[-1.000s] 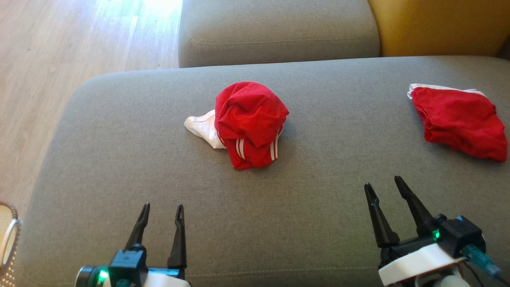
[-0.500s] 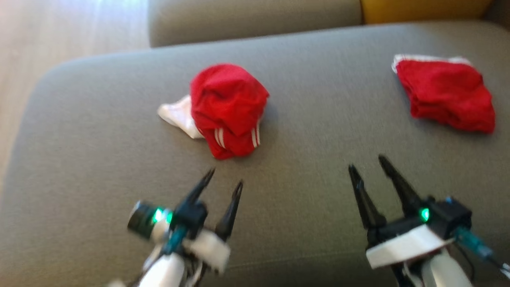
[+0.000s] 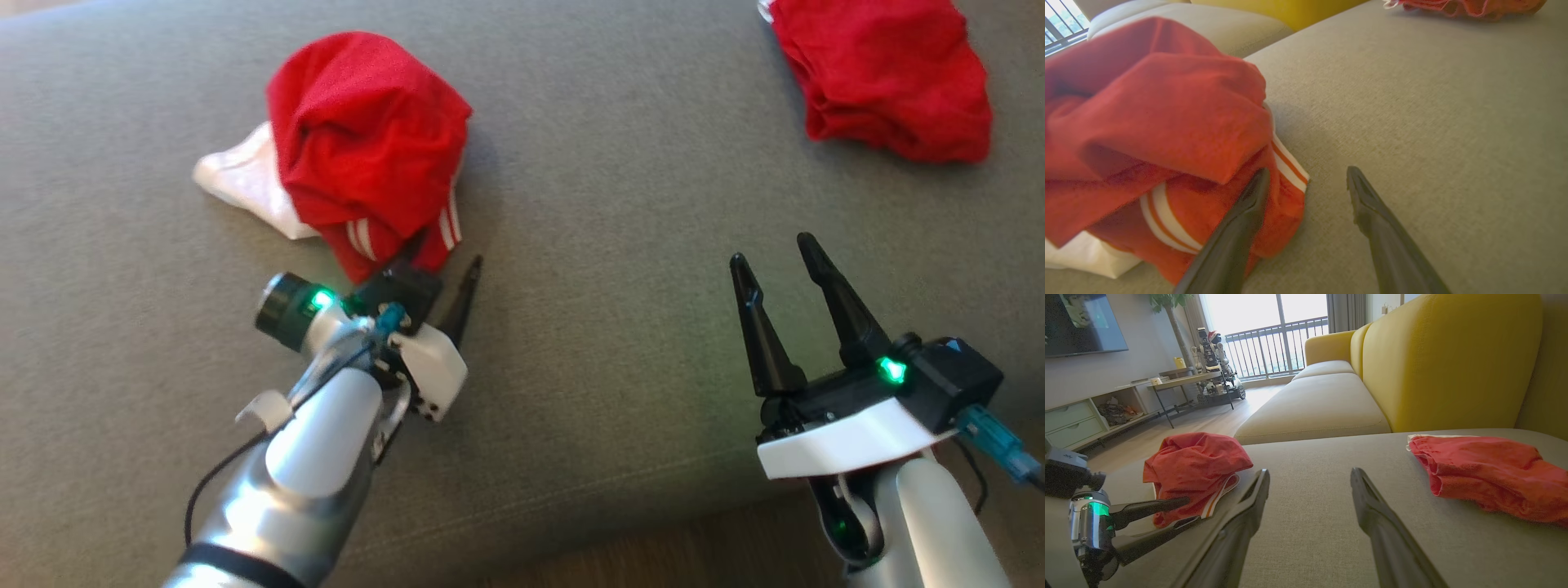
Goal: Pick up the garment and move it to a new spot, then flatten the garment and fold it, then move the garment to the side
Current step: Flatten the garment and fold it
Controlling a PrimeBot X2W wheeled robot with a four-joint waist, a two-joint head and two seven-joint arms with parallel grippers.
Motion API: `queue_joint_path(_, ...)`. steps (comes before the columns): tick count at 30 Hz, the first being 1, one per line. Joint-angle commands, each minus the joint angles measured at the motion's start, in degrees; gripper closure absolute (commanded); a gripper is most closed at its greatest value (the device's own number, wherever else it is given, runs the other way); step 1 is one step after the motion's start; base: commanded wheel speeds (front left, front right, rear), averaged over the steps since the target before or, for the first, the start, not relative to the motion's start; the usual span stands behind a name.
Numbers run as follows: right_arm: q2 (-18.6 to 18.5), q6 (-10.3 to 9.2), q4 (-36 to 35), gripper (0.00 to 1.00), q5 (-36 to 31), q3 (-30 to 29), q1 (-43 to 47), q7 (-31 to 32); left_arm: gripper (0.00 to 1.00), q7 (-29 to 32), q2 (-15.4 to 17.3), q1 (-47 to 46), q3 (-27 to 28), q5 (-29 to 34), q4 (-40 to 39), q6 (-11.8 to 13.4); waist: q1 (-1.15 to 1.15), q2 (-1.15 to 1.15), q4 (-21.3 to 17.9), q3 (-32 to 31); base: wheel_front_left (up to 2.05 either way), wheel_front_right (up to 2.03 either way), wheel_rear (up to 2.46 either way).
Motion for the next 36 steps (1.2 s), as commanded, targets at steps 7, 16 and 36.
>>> queue_joint_path(7, -0.37, -0.01, -1.97, 0.0, 0.9, 1.42, -1.24, -0.37, 0.0, 2.44, 0.24, -5.51, 0.46, -2.03, 7.24, 3.13, -0.02, 0.0, -1.95, 1.31, 0.0, 0.0, 0.0)
queue_joint_path(16, -0.37, -0.01, -1.69, 0.0, 0.7, 1.12, -1.38, -0.37, 1.0, 2.25, 0.24, -7.89, -1.45, -5.33, 12.24, 4.47, -0.02, 0.0, -2.23, 0.2, 0.0, 0.0, 0.0)
queue_joint_path(36, -0.37, -0.01, -0.21, 0.0, 5.29, 2.3, 0.34, -0.37, 1.0, 9.94, 0.24, -14.96, 5.85, -33.12, -2.14, -6.35, -0.02, 0.0, -7.43, -9.0, 0.0, 0.0, 0.0)
